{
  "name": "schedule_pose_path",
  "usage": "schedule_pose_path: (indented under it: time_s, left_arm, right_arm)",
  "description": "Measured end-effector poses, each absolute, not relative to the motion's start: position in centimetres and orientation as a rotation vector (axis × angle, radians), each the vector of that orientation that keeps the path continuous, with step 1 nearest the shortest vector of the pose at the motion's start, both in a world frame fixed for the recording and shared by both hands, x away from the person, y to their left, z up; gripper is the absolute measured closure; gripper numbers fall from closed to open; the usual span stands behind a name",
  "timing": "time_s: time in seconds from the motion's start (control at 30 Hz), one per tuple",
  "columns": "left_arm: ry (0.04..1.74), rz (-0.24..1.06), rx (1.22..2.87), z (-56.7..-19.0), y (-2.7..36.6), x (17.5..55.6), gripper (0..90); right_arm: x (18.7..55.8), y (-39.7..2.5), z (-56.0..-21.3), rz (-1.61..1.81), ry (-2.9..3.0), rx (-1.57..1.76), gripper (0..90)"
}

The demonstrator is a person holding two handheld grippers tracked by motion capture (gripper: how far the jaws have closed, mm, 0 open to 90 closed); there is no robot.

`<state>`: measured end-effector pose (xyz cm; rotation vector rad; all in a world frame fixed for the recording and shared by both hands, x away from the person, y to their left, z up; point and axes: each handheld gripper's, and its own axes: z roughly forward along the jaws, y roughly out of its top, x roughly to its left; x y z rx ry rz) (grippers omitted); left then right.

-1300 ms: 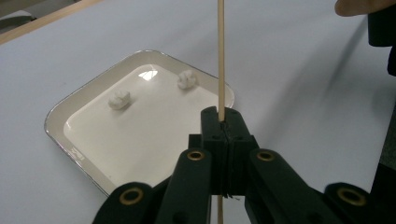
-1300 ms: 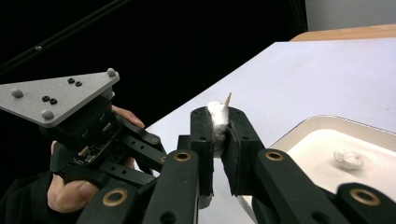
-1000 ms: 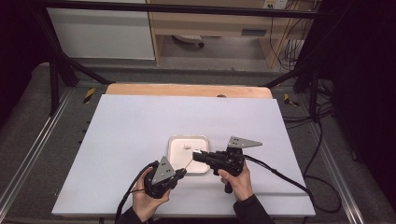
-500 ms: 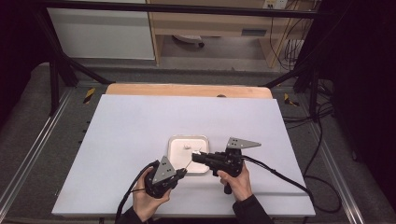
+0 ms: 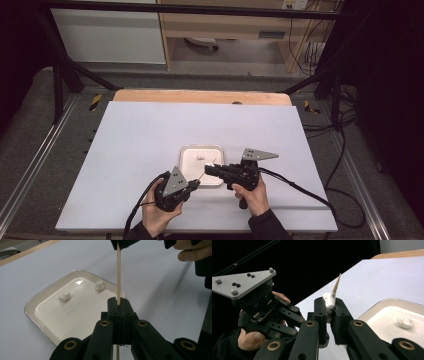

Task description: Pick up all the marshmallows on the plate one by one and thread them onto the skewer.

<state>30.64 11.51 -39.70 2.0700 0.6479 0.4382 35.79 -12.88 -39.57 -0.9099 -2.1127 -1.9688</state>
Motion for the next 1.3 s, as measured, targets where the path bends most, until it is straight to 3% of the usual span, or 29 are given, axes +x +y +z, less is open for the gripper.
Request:
schedule_pose_path:
  time_s: [0.8,0.87,1.03,1.1,1.3]
  left_arm:
    - [0.631,0.409,1.993,-39.3,10.7,31.2,89.0]
    - [0.64,0.471,2.024,-38.9,10.4,31.2,89.0]
    - [0.616,0.481,1.98,-38.3,10.8,31.1,89.0]
    - [0.625,0.466,1.986,-38.7,10.9,31.3,89.0]
    - [0.657,0.461,1.993,-39.0,11.4,31.5,88.9]
  right_arm:
    - [35.7,-12.7,-39.9,-1.941,-2.147,-0.909,83.8]
    - [35.3,-11.7,-40.7,-1.894,-2.172,-0.875,83.8]
    - [35.4,-11.9,-39.2,-1.951,-2.177,-0.866,82.1]
    - [35.3,-11.8,-39.4,-1.951,-2.179,-0.882,77.8]
    - [35.4,-11.8,-39.5,-1.967,-2.203,-0.948,49.9]
